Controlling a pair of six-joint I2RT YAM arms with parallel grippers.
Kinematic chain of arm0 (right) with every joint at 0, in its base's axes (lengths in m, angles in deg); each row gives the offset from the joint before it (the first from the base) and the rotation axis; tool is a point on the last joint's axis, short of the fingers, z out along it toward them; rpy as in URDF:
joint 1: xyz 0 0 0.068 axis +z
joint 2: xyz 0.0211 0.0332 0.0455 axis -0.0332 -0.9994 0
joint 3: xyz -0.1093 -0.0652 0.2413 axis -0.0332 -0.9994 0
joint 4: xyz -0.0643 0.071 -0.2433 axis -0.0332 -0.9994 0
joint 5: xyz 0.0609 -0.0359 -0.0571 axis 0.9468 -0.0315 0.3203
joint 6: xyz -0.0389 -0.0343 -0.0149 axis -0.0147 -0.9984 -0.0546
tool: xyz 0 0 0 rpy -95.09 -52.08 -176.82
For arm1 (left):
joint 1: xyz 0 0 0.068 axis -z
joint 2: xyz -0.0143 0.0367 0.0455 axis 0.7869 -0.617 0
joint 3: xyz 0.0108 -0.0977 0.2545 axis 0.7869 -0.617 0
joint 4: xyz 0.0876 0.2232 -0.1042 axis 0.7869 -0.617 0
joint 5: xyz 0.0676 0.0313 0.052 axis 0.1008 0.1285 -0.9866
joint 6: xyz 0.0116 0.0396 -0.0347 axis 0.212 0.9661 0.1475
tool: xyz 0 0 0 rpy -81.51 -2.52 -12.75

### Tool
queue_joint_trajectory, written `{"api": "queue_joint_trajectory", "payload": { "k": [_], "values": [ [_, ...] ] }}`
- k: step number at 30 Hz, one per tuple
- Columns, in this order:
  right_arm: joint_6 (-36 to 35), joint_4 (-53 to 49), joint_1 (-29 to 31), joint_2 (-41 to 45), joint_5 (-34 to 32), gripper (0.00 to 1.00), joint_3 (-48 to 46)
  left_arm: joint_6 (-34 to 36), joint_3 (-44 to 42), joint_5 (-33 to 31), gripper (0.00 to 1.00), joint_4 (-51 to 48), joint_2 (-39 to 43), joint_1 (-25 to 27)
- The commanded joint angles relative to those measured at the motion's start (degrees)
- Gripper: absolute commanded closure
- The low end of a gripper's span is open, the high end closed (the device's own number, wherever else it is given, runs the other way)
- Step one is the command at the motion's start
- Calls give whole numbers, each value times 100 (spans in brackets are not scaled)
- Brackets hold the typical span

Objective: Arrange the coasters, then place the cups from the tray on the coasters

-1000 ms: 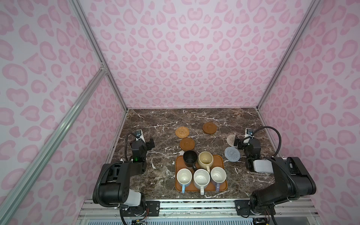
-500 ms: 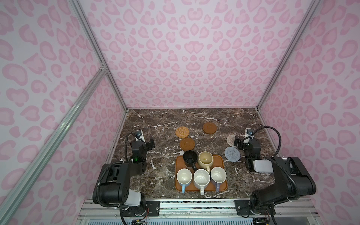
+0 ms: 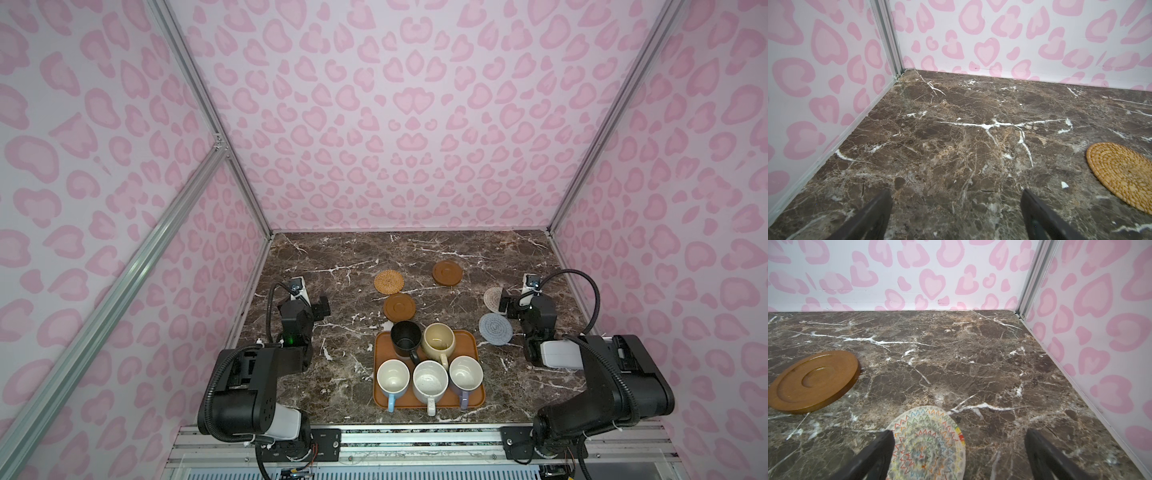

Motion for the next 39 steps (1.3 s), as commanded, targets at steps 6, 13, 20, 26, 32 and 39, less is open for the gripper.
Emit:
{"api": "queue_joint_trajectory", "payload": {
  "k": [6, 13, 20, 26, 32, 39],
  "values": [
    [10, 34, 6, -19, -13, 0, 8, 23, -7, 35, 2, 180, 27, -7],
    [8, 41, 5, -4, -8, 0, 0, 33, -29, 35, 2, 206, 43, -11],
    [-178, -197, 76, 460, 239, 0, -62, 215, 375, 394, 2, -720, 337, 21],
    [-88, -1714, 260, 1506, 249, 0, 349, -18, 387, 312, 2, -1524, 1100, 36],
    [1375, -2874, 259, 2604, 579, 0, 823, -828, 489, 380, 2, -1958, 2392, 206],
    [3020, -2546, 106, 3257, 833, 2, 456, -2992, 1253, 480, 3, -3591, 3156, 220]
  ]
}}
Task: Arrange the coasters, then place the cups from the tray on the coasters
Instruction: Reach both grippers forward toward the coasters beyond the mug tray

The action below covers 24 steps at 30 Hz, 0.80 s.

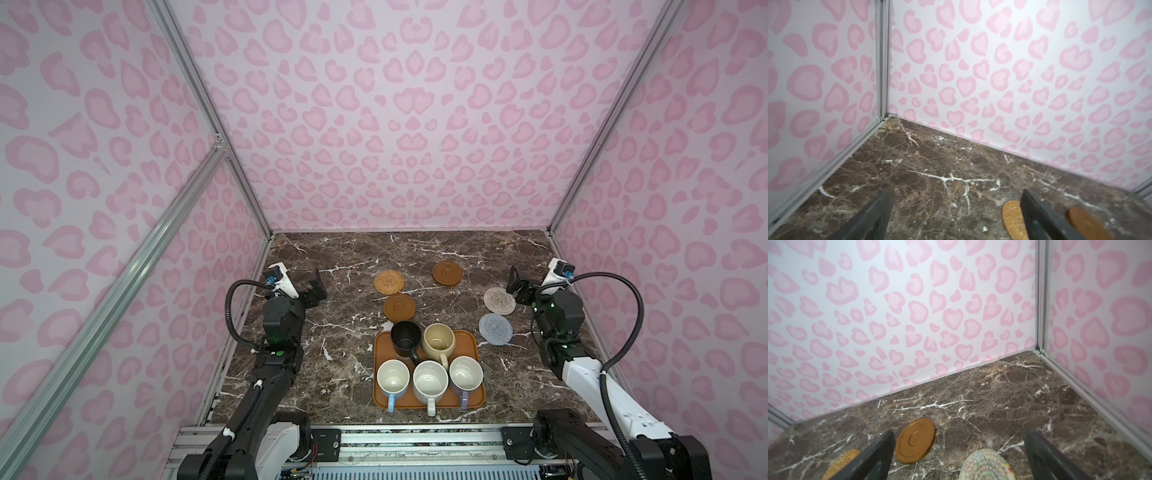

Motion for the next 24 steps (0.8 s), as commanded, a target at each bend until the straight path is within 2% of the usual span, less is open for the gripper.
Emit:
{"api": "queue_joint_trajectory", "payload": {
  "k": [1, 4, 6, 10, 12, 16, 20, 24],
  "values": [
    [638, -88, -87, -80, 824, 2, 119, -1248, 475, 401, 3, -950, -61, -4],
    [605, -599, -74, -595, 1536, 2, 628, -1333, 766, 1338, 3, -724, -462, 12],
    [424, -833, 29, -984, 1786, 1, 929, -1347, 1215, 1648, 3, -1129, -887, 128],
    [30, -1462, 604, -1671, 1360, 2, 1492, -531, 2415, 851, 3, -2652, -1920, 1013],
    [-208, -1828, 929, -1996, 1051, 4, 1839, -387, 3008, 536, 3, -3256, -2553, 1328],
    [-499, -2373, 1477, -2626, 633, 4, 2489, -200, 4089, 372, 3, -4070, -3901, 1636],
    [-695, -2736, 1855, -3173, 528, 5, 2984, -88, 4944, 181, 0, -4745, -4948, 1862],
    [-834, -2977, 2112, -3631, 546, 7, 3337, -3, 5674, 291, 6, -5046, -5705, 2016]
  ]
}}
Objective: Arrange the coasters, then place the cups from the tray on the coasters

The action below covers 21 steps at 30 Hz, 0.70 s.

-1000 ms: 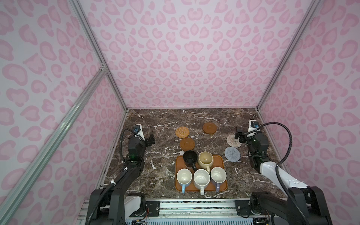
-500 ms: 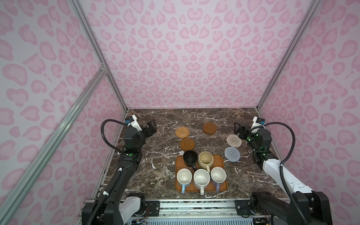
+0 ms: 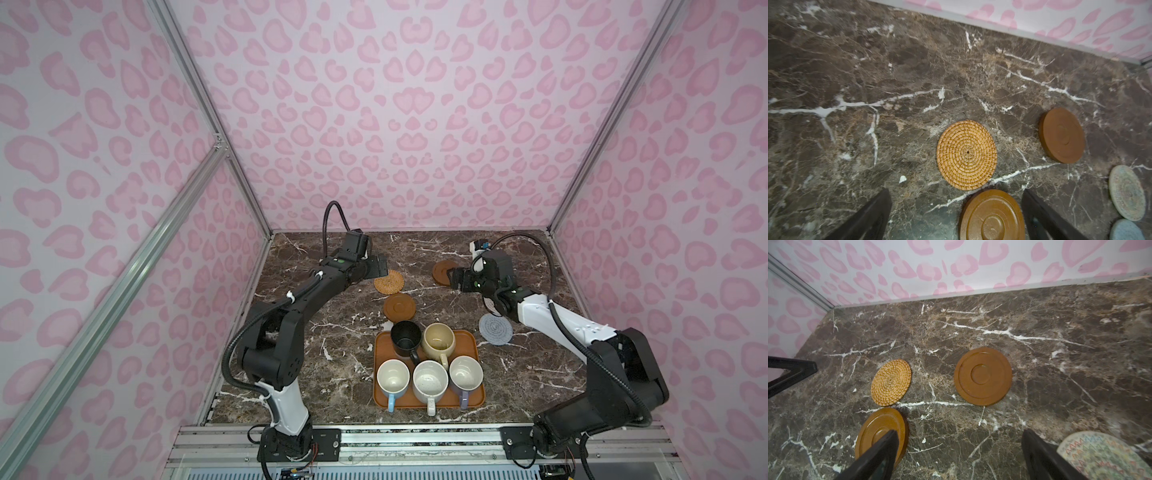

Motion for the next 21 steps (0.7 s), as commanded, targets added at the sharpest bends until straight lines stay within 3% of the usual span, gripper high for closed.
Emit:
{"api": "queue_joint_trajectory", "payload": {
  "k": [1, 7, 10, 21],
  "values": [
    [-226, -401, 156, -283, -73, 7, 186, 201, 549, -121, 7, -661, -561, 80],
    [-305, -516, 293, -611, 157, 12, 379, 283, 1454, -224, 16, -1173, -1638, 176],
    [-432, -523, 406, -677, 120, 11, 389, 333, 1773, -288, 15, -1331, -1993, 199],
    [-534, -728, 535, -773, 134, 13, 497, 379, 2314, -783, 30, -1949, -2633, 205]
  ]
}}
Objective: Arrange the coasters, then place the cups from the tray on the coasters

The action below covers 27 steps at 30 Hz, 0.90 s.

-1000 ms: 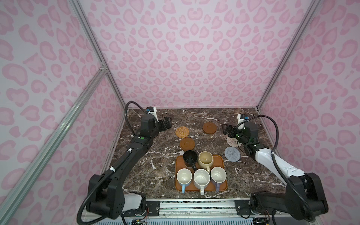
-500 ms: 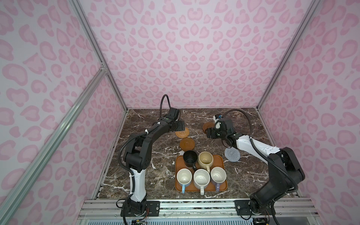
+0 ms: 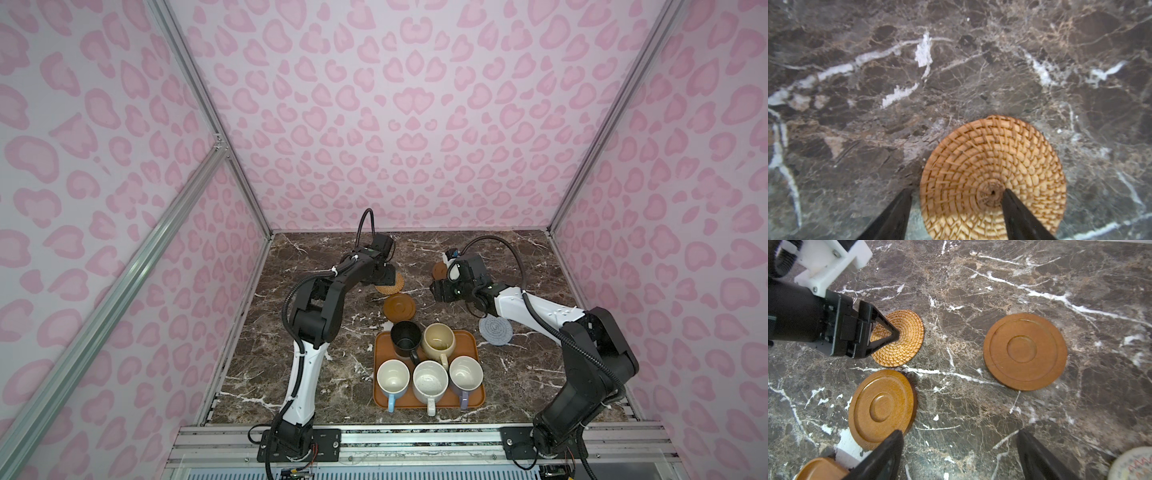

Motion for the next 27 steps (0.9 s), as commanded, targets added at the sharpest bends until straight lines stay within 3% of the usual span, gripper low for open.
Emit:
{"api": "queue_joint_trajectory", "payload": {
  "k": [1, 5, 14, 27],
  "values": [
    [-74, -139, 26, -61, 31, 13, 52, 49, 59, -365, 30, -480, -166, -42],
    [-100, -207, 74, -58, -7, 13, 65, -101, -59, -492, 42, -641, -197, -213],
    [-161, -411, 217, -266, -59, 14, 311, -297, -1195, -661, 42, -371, 570, -449],
    [-233, -871, 462, -812, -130, 17, 927, -684, -2047, -810, 42, -229, 1293, -663]
  ]
}}
